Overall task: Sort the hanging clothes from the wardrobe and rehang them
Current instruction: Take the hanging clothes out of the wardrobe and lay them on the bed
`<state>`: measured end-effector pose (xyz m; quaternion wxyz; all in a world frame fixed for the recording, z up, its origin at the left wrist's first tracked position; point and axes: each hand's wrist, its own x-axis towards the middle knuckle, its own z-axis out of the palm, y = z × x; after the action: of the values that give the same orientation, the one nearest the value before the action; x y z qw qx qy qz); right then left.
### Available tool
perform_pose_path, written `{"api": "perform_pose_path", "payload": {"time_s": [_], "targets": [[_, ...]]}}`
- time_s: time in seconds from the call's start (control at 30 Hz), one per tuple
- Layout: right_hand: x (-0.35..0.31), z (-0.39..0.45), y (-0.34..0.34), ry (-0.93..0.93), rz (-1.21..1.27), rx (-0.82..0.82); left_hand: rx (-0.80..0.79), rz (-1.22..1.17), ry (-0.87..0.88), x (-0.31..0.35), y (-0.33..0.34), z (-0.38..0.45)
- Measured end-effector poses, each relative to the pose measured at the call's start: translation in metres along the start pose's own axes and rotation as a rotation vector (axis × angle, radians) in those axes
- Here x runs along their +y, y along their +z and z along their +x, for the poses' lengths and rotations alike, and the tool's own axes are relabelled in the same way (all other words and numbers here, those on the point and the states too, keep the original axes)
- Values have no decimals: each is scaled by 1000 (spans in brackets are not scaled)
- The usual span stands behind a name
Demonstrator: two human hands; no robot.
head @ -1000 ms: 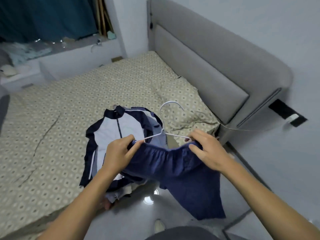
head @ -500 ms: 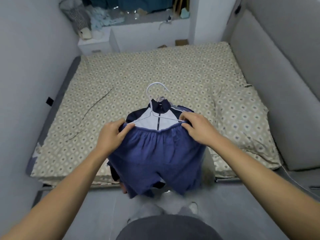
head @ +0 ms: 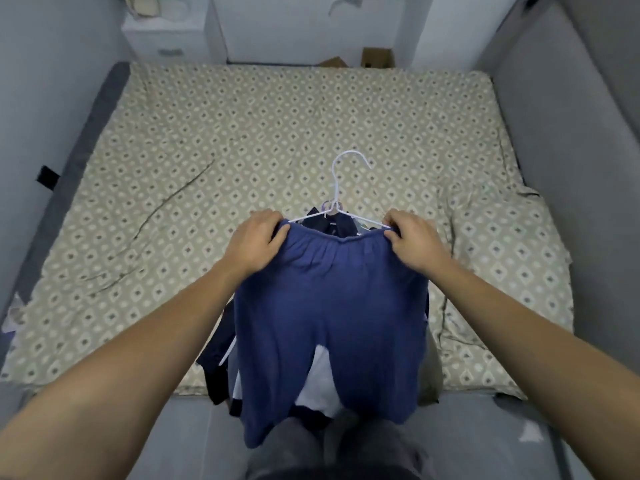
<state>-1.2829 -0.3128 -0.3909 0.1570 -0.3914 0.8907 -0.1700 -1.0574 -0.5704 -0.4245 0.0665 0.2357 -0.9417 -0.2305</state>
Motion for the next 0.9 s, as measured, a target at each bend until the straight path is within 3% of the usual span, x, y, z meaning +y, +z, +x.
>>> {"api": "perform_pose_path", "payload": {"time_s": [0.3, 0.53, 0.67, 0.9], "targets": [[59, 99, 104, 68, 46, -137, -135, 259, -202, -61, 118, 71], [96, 137, 146, 128, 164, -287, -172, 0, -472, -66, 166, 119], [101, 125, 140, 111, 145, -259, -159, 53, -422, -43, 159, 117], [80, 73, 70, 126, 57, -35, -132, 202, -176, 15, 100, 95]]}}
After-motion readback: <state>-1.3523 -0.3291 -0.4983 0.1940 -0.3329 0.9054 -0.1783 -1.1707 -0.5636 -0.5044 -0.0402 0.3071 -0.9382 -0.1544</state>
